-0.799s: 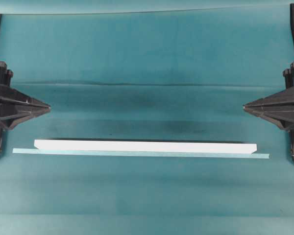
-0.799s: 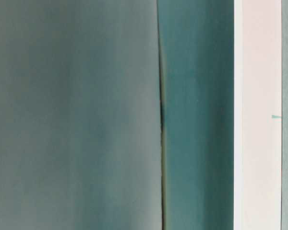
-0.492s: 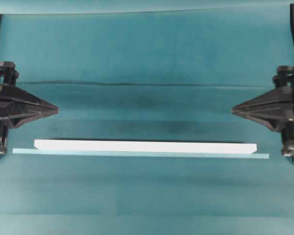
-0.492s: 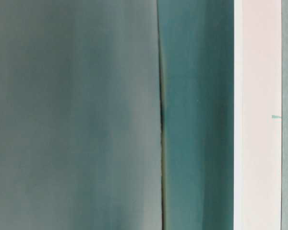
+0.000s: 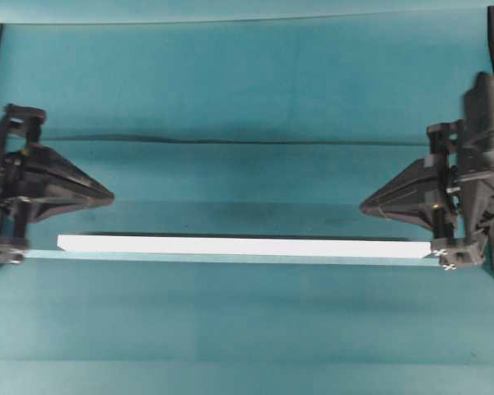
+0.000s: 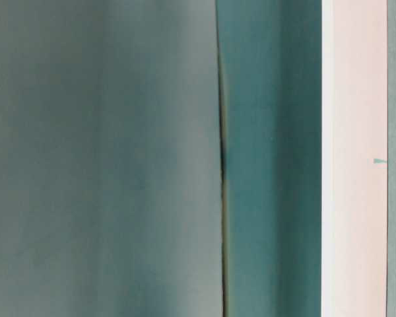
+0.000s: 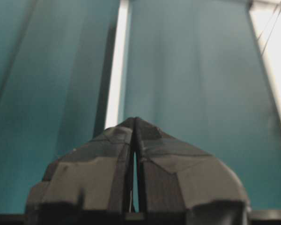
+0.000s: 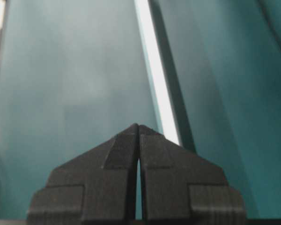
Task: Lift a wooden board with both hands.
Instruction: 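Move both grippers down toward the two ends of the white board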
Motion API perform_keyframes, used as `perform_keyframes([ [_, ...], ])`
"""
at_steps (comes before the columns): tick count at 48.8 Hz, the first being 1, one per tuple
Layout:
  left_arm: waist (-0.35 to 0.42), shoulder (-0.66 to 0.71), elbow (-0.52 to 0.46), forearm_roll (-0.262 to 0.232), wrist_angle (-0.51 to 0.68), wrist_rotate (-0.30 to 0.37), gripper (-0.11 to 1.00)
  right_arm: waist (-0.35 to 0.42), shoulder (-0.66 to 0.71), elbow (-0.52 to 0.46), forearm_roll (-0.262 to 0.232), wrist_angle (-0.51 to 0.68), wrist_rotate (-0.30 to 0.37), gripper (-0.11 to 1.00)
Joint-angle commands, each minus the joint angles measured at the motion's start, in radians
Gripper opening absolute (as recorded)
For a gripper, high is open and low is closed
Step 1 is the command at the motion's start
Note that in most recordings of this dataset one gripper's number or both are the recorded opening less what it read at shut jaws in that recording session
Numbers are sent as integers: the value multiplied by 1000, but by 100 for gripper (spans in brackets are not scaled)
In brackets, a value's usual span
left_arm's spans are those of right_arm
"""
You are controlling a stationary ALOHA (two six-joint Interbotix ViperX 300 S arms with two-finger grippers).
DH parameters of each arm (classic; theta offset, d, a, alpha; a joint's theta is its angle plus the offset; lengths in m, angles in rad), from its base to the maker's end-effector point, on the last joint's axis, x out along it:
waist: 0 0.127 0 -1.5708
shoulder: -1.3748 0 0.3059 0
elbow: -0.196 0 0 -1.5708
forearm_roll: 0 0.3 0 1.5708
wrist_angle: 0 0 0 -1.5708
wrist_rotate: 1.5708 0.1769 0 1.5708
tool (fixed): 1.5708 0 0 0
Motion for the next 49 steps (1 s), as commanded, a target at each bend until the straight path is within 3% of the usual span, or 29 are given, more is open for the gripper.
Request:
perform_keyframes([
  [1,-8,44,-64,3,89,2,-2,0,38,-61,2,98,8,0],
  [22,-21,279,-238,5,480,31,-2,0,216,-239,-28,477,-3,0],
  [33,-25,322,-268,5,503,120,-2,2,287,-293,-75,581,-6,0],
  [42,-28,318,-259,5,506,140,-1,2,302,-304,-103,588,-12,0],
  [49,-28,316,-256,3,509,135,10,5,308,-305,-103,607,-61,1],
])
